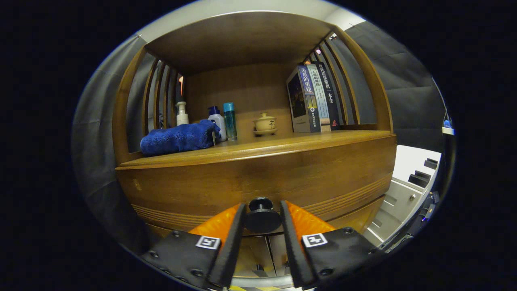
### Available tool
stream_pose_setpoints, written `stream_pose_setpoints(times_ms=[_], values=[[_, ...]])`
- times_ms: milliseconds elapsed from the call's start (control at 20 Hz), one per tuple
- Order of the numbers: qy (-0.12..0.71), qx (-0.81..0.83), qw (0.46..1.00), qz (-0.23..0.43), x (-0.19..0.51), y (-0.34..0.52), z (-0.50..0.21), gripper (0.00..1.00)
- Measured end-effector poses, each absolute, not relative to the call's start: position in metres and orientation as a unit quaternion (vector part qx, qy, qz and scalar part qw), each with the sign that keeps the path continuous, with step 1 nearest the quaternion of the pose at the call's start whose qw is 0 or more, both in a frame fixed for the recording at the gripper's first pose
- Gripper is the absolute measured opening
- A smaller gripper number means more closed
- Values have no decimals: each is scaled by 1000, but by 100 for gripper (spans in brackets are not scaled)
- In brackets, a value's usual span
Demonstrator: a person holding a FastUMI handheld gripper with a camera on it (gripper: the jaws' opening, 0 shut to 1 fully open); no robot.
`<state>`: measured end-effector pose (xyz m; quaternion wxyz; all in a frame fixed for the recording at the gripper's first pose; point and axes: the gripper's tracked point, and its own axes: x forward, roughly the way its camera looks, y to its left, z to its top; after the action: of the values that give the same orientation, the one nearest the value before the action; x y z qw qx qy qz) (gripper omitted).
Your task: Pull open the drawer, take out the items inside it, and place them on the countertop above the cabinet.
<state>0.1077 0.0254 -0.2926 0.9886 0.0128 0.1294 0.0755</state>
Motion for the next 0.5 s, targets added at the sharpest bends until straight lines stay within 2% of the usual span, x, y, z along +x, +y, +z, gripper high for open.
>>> stream_pose_setpoints(times_ms=[100,200,500], values=[[131,18,988,76,109,27,-293,54],[156,19,985,78,107,26,-302,54],[146,12,986,77,109,25,-302,46]])
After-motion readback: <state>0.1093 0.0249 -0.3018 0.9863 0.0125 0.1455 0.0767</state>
